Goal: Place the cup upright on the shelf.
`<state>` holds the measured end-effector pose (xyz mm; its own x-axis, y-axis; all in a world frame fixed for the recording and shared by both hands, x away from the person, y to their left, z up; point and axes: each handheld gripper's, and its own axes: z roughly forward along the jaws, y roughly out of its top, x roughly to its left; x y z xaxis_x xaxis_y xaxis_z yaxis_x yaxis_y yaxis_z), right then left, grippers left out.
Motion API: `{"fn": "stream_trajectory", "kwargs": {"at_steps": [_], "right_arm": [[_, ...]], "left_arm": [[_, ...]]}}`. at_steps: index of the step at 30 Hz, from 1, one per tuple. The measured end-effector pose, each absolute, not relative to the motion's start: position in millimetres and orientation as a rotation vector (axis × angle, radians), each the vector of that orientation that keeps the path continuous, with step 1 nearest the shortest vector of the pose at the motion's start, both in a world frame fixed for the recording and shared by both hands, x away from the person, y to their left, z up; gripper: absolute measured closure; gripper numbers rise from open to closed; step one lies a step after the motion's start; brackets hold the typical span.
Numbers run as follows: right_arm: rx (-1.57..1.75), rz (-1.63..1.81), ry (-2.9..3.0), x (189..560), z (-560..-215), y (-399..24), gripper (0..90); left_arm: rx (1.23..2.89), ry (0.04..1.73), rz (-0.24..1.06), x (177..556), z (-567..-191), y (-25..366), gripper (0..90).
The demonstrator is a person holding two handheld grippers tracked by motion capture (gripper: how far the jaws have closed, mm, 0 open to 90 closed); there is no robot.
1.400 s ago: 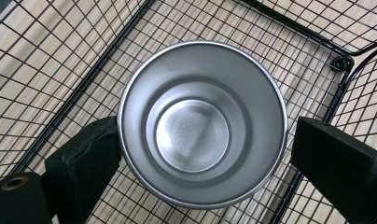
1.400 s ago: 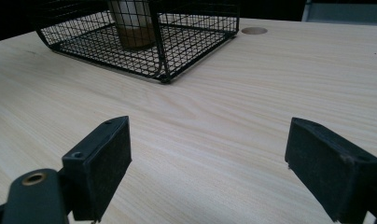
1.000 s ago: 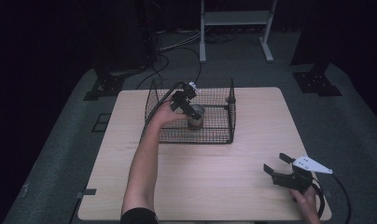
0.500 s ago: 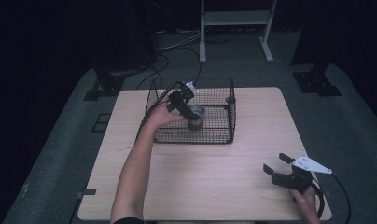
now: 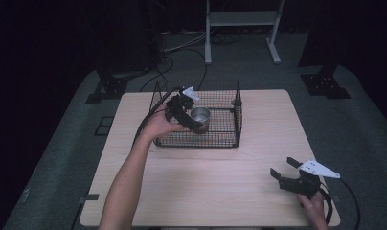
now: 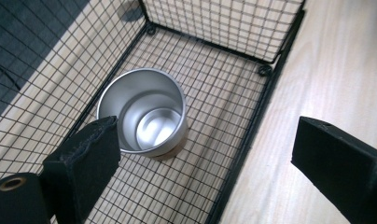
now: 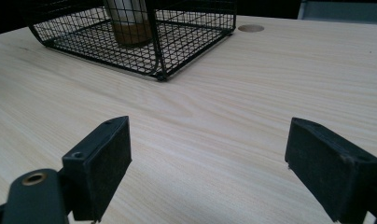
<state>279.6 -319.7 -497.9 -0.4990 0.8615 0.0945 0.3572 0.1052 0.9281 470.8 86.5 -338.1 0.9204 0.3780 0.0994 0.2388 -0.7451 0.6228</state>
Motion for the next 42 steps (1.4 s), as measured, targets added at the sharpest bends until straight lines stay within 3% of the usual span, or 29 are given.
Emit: {"fn": "stream_trajectory", "kwargs": {"at_steps": [42], "right_arm": [[1.205,1.346,1.895,279.8,-497.8,-317.7,13.7]], "left_arm": [[2.33,0.31,0.323,386.3,-344.7,124.7,6.9]]}}
